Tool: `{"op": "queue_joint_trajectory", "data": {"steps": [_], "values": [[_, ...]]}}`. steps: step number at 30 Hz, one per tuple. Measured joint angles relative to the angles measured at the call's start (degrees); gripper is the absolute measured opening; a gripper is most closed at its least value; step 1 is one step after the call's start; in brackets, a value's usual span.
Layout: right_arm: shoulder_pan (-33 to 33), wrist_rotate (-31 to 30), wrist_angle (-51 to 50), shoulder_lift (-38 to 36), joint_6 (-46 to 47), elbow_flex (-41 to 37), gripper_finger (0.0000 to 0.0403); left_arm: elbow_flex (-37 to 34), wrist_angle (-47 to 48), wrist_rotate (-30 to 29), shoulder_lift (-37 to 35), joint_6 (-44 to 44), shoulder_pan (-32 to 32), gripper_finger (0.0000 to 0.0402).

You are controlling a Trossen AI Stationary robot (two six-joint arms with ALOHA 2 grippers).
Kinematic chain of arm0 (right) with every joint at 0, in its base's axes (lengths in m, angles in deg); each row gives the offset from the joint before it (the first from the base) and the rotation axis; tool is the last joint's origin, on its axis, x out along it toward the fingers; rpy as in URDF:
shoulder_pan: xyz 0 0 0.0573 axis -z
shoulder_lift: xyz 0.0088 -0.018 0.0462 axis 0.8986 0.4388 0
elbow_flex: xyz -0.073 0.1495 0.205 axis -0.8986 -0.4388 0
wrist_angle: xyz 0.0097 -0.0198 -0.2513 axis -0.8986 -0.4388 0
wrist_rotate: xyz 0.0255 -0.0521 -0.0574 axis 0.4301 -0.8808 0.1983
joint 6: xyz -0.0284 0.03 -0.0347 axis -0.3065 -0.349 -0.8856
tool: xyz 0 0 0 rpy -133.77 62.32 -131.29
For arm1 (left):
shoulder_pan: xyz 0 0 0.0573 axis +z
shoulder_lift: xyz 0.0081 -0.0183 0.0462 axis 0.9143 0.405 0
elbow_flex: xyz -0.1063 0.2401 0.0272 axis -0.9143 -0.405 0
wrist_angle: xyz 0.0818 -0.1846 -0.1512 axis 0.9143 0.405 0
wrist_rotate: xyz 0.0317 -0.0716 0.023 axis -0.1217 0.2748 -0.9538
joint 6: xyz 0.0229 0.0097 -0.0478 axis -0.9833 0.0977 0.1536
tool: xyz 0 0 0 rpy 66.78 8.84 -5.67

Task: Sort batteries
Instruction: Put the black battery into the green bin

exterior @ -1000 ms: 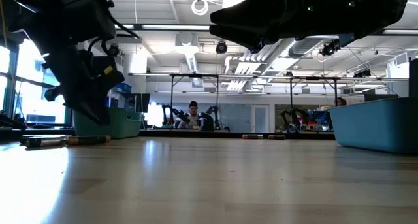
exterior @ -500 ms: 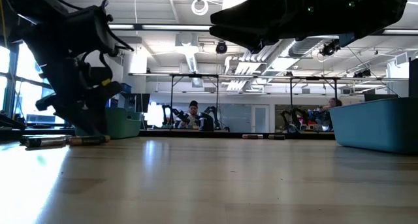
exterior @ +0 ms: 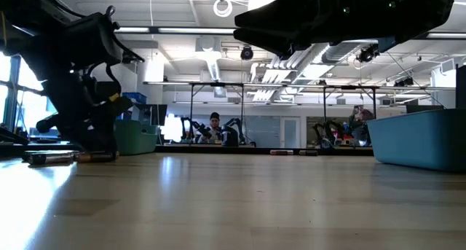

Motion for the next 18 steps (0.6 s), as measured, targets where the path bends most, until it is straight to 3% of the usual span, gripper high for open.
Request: {"op": "queue_joint_trajectory", "data": {"steps": [7,13,18], "values": [[0.0,0.0,0.0,0.0,-0.04,0.0,0.0201,-1.14,-1.27,-0.12,-0.11,0.24,-0.02,0.0124],[0.0,0.0,0.0,0.0,-0.09,0.0,0.0201,-1.35,-1.79,-1.77,-0.07,-1.73,-0.03,0.0034],[0.0,0.0,0.0,0.0,-0.14,0.0,0.0201,1.11,-3.23,-4.44,0.04,-5.63,0.0,0.003]]}}
